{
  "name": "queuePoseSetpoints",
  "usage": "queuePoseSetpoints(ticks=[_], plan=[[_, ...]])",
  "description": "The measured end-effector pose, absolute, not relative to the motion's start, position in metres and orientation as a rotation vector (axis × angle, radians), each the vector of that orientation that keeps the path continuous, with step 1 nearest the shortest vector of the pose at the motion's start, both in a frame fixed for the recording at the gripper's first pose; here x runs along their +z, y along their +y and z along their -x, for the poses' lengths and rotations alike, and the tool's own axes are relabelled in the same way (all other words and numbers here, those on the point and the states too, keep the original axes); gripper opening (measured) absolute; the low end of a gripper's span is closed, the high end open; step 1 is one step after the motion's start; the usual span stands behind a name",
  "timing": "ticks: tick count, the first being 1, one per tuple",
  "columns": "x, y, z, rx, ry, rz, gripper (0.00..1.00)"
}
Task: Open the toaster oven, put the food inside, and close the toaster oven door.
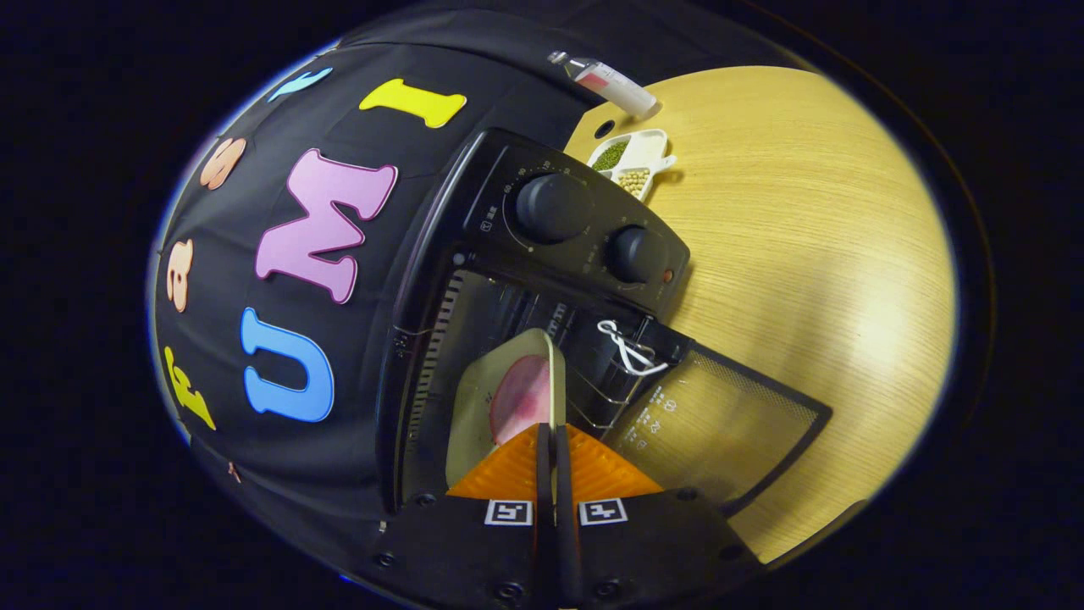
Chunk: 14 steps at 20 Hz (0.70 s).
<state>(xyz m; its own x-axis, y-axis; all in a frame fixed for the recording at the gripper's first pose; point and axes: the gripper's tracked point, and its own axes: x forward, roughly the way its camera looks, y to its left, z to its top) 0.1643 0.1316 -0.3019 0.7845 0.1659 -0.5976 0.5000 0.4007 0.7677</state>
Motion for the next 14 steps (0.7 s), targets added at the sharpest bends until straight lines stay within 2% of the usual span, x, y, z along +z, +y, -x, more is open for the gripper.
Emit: queuePoseSetpoints(ticks=[10, 13, 14], plan=[[-0.314, 0.141, -0.181, -0.288, 0.684, -1.118, 0.06], [-0.306, 0.159, -0.176, -0.216, 0.730, -1.170, 0.11], [-0.304, 0.162, -0.175, -0.196, 0.737, -1.171, 0.18]])
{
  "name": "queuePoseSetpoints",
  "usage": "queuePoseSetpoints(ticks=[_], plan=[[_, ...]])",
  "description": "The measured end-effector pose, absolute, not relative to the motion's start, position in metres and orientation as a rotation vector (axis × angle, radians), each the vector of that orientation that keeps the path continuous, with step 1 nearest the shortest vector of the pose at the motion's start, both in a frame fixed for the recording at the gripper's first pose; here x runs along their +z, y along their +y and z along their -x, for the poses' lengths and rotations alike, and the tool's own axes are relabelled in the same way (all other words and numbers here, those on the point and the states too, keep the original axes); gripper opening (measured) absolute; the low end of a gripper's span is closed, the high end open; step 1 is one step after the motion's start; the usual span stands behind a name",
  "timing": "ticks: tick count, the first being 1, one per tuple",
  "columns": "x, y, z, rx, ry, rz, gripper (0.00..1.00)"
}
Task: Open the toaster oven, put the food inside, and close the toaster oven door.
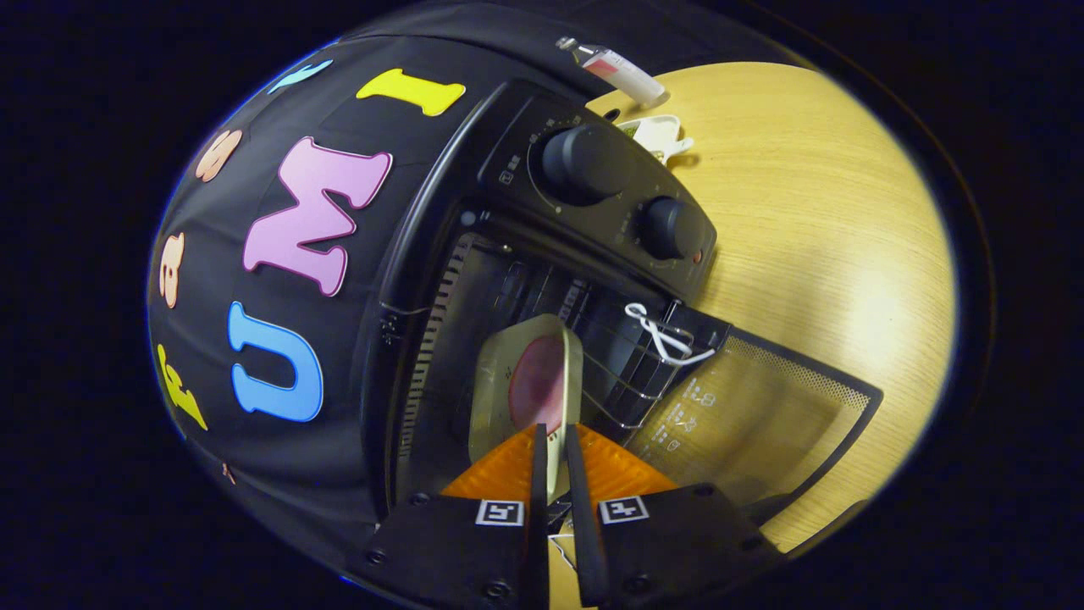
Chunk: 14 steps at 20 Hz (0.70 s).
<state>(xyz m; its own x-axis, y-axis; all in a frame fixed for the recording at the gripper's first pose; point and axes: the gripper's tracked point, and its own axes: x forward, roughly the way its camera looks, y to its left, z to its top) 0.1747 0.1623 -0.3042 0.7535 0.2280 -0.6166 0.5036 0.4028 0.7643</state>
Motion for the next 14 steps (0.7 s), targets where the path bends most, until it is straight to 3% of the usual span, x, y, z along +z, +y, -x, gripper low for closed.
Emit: queuePoseSetpoints(ticks=[1, 6, 14], plan=[[-0.298, 0.163, -0.172, -0.179, 0.729, -1.162, 0.25], [-0.275, 0.163, -0.150, -0.114, 0.728, -1.045, 0.98], [-0.245, 0.155, -0.082, -0.015, 0.780, -0.715, 0.99]])
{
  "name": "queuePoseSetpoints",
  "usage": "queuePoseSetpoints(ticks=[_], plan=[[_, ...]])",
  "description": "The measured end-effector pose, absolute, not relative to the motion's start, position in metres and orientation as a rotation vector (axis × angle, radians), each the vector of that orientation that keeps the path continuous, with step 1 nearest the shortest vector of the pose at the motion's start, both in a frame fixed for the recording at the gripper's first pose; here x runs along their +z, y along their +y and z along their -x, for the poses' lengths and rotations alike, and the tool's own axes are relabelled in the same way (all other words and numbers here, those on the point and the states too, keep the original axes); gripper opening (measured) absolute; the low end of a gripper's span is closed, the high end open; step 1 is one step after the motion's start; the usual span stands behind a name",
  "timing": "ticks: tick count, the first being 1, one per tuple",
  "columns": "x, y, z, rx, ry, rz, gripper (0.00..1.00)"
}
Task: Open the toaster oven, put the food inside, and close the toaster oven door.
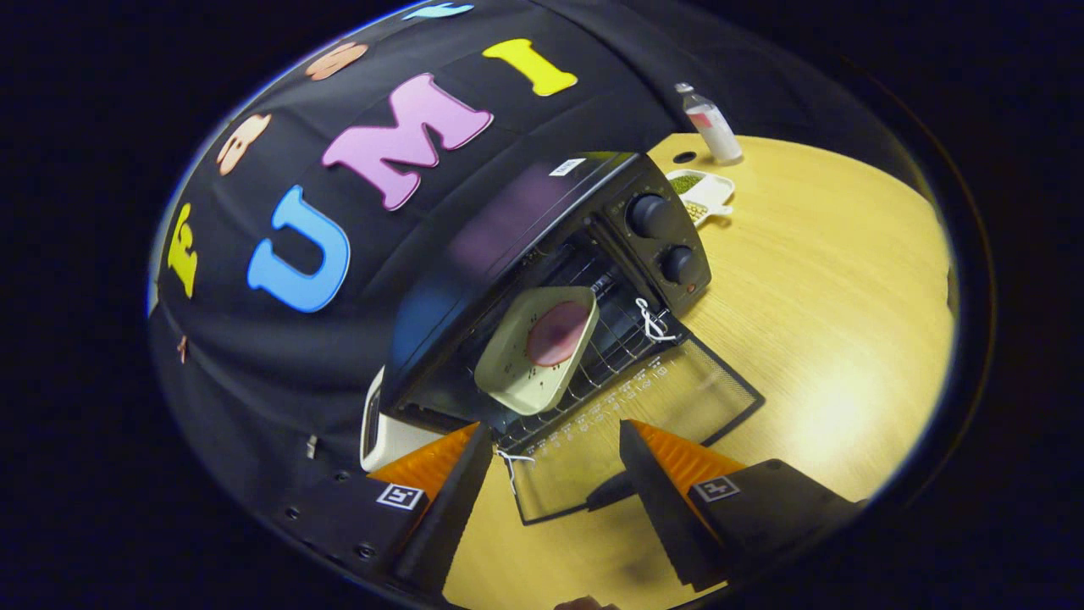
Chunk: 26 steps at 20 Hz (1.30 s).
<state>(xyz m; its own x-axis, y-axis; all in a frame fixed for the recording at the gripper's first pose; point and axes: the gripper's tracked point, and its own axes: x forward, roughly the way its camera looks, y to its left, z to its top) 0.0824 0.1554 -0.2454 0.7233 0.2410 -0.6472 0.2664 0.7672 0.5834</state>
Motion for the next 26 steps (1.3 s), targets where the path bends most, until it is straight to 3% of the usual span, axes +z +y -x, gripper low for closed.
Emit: queuePoseSetpoints(ticks=[6, 13, 18, 26], plan=[[-0.253, 0.143, -0.045, 0.056, 0.818, -0.416, 0.99], [-0.310, 0.136, 0.004, 0.067, 0.924, -0.159, 0.99], [-0.350, 0.138, 0.001, 0.087, 0.952, 0.029, 0.99], [-0.381, 0.158, -0.024, 0.065, 0.976, 0.025, 0.99]])
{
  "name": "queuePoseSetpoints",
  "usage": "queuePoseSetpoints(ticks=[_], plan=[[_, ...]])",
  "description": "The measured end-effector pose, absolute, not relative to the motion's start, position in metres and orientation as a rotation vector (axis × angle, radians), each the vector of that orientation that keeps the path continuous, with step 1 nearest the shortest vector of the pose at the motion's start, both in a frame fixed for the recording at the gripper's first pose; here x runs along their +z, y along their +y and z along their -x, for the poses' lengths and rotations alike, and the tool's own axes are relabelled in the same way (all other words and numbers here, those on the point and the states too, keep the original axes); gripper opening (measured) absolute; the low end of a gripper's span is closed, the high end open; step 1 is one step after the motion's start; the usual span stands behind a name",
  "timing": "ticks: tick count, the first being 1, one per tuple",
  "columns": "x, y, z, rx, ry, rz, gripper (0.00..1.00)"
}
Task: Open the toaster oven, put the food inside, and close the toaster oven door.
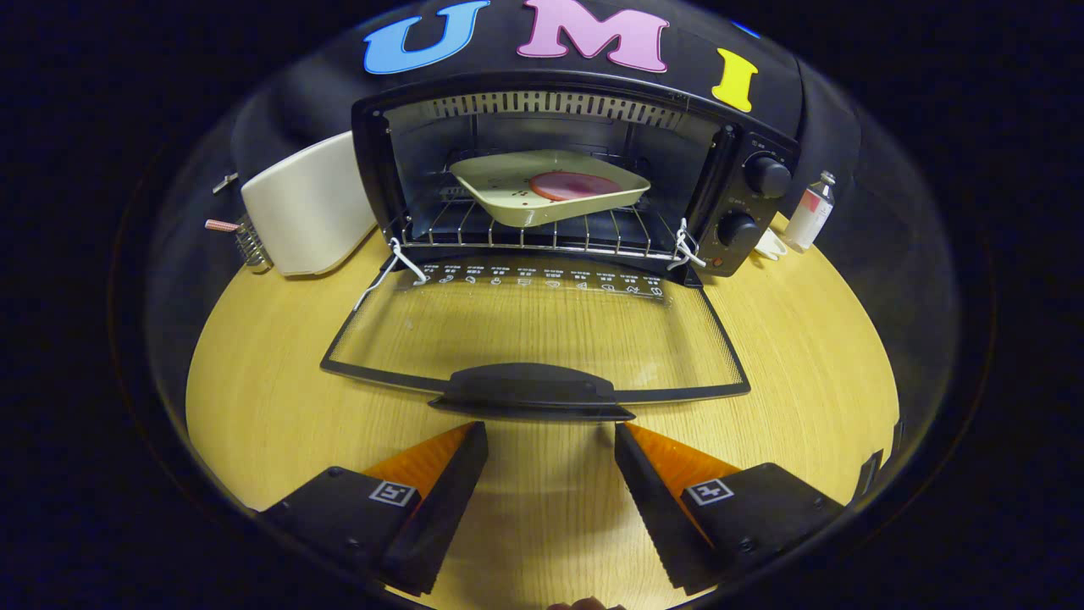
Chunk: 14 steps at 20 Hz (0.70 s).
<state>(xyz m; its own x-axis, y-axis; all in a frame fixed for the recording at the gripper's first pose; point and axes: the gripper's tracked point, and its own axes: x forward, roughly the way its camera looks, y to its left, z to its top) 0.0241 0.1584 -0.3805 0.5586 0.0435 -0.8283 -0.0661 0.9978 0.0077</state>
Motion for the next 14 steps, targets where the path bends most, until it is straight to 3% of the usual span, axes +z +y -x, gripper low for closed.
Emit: queuePoseSetpoints(ticks=[6, 14], plan=[[-0.364, 0.161, -0.025, 0.052, 0.934, 0.031, 1.00], [-0.290, 0.162, -0.034, 0.105, 0.776, 0.043, 1.00]])
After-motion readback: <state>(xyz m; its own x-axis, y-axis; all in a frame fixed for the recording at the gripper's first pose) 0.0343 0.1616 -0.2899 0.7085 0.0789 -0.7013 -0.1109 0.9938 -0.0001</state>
